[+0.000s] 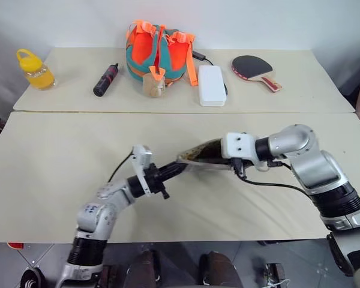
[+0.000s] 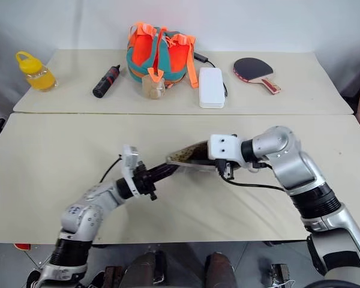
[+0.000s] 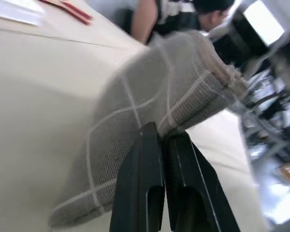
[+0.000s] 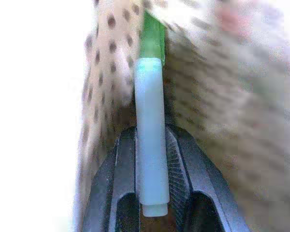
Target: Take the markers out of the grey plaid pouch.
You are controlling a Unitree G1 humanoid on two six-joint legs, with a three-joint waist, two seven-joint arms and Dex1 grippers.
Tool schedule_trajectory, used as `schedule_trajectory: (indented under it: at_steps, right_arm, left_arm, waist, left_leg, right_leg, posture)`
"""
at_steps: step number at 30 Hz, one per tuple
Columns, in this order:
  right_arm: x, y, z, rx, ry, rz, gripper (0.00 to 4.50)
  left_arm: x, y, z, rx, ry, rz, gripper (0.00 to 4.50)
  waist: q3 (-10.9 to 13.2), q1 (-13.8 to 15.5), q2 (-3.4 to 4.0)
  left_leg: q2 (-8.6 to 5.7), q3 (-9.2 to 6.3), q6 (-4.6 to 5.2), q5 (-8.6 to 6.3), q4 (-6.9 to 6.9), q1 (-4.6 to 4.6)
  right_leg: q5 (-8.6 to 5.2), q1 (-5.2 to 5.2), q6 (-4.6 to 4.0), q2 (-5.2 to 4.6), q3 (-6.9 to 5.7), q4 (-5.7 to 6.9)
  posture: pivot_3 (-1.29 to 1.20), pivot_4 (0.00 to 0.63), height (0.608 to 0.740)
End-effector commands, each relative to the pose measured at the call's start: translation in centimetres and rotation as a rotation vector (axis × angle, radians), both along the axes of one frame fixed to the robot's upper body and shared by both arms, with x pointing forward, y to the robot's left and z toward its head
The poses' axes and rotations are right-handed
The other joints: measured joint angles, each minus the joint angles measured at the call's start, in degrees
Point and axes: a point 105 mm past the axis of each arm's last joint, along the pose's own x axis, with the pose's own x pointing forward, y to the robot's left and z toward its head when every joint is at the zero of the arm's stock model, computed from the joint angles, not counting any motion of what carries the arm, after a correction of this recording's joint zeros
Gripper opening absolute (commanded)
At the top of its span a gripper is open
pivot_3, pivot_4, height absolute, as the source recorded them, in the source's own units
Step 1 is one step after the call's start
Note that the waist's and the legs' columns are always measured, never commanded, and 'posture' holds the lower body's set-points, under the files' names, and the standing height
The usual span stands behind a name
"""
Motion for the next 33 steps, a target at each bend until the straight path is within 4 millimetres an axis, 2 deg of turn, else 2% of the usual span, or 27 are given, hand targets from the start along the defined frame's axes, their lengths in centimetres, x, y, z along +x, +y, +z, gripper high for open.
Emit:
schedule_trajectory:
  at_steps: [1,5,13,16,18,20,22,23,25,30,33]
  right_arm:
    - [-0.3,-0.3,3.7,0.064,-0.102,0.005,0.4]
    - [-0.2,-0.3,5.1,0.116,-0.136,0.012,0.4]
    - [-0.3,-0.9,8.8,0.286,-0.143,0.002,0.4]
    - [1.5,-2.1,10.9,0.344,-0.282,-0.067,0.4]
    - [2.8,-3.1,11.2,0.359,-0.328,-0.13,0.4]
    - [3.9,-3.8,10.7,0.349,-0.367,-0.176,0.4]
    - [5.2,-5.3,8.9,0.212,-0.428,-0.239,0.4]
    - [5.7,-6.3,7.3,0.1,-0.446,-0.264,0.4]
    - [6.3,-7.9,4.4,-0.004,-0.429,-0.296,0.4]
    - [6.6,-8.9,-0.3,0.0,-0.358,-0.339,0.4]
    - [6.8,-9.9,-1.4,-0.025,-0.362,-0.376,0.4]
  left_arm:
    - [-0.1,1.9,1.6,0.056,-0.103,0.031,0.0]
    - [0.2,2.9,2.3,0.077,-0.137,0.064,0.0]
    - [0.8,4.8,2.2,0.104,-0.162,0.137,0.0]
    - [0.8,5.3,2.1,0.106,-0.158,0.144,0.0]
    - [0.8,5.3,2.0,0.107,-0.16,0.141,0.0]
    - [0.6,4.7,2.0,0.095,-0.162,0.126,0.0]
    - [0.3,4.2,2.1,0.079,-0.164,0.108,0.0]
    - [0.2,3.9,2.2,0.073,-0.164,0.102,0.0]
    - [0.1,3.7,2.1,0.066,-0.16,0.098,0.0]
    - [-0.2,3.2,1.8,0.062,-0.151,0.082,0.0]
    - [-0.3,3.0,1.7,0.061,-0.15,0.075,0.0]
  waist:
    - [0.0,0.0,0.0]
    - [0.0,0.1,0.0]
    - [0.0,0.0,0.0]
    - [0.0,0.0,0.0]
    - [0.0,0.0,0.0]
    - [0.0,0.0,0.0]
    - [0.0,0.0,0.0]
    - [0.0,0.1,0.0]
    - [0.0,0.1,-0.01]
    - [0.0,-0.2,0.03]
    - [0.0,-0.5,0.05]
  left_leg:
    - [0.0,0.0,0.0,0.0,-0.01,0.0]
    - [-0.01,0.0,-0.01,-0.02,-0.02,0.0]
    - [0.0,0.04,-0.02,-0.02,-0.05,-0.01]
    - [0.0,0.06,-0.01,-0.02,-0.04,-0.01]
    - [-0.01,0.08,-0.01,-0.02,-0.04,-0.01]
    - [-0.01,0.08,-0.02,-0.02,-0.05,-0.01]
    - [-0.02,0.1,-0.02,-0.03,-0.06,-0.01]
    - [-0.03,0.12,-0.02,-0.03,-0.07,-0.01]
    - [-0.05,0.12,-0.02,-0.03,-0.11,-0.01]
    - [-0.03,0.15,-0.03,-0.03,-0.11,-0.01]
    - [0.01,0.2,-0.05,-0.01,-0.07,0.0]
  right_leg:
    - [0.0,0.0,0.0,0.0,0.0,0.0]
    - [0.0,0.0,0.0,0.0,0.0,0.0]
    - [0.0,-0.05,0.0,0.0,0.02,0.01]
    - [0.0,-0.05,0.0,0.0,0.04,0.01]
    - [0.0,-0.06,0.0,0.0,0.05,0.02]
    - [0.0,-0.06,0.0,0.0,0.05,0.01]
    - [0.0,-0.07,0.0,-0.01,0.06,0.01]
    - [0.0,-0.08,0.0,-0.01,0.07,0.01]
    - [0.0,-0.09,0.0,-0.02,0.07,0.0]
    - [0.0,-0.1,0.01,-0.01,0.09,0.01]
    - [0.0,-0.12,0.0,0.02,0.15,0.04]
  posture:
    - [0.0,0.15,0.74]
    - [0.0,0.15,0.74]
    - [0.0,0.15,0.74]
    - [0.0,0.15,0.74]
    - [0.0,0.15,0.74]
    - [0.0,0.15,0.74]
    - [0.0,0.15,0.74]
    - [0.0,0.15,0.74]
    - [0.0,0.15,0.74]
    - [0.0,0.15,0.74]
    - [0.0,0.15,0.74]
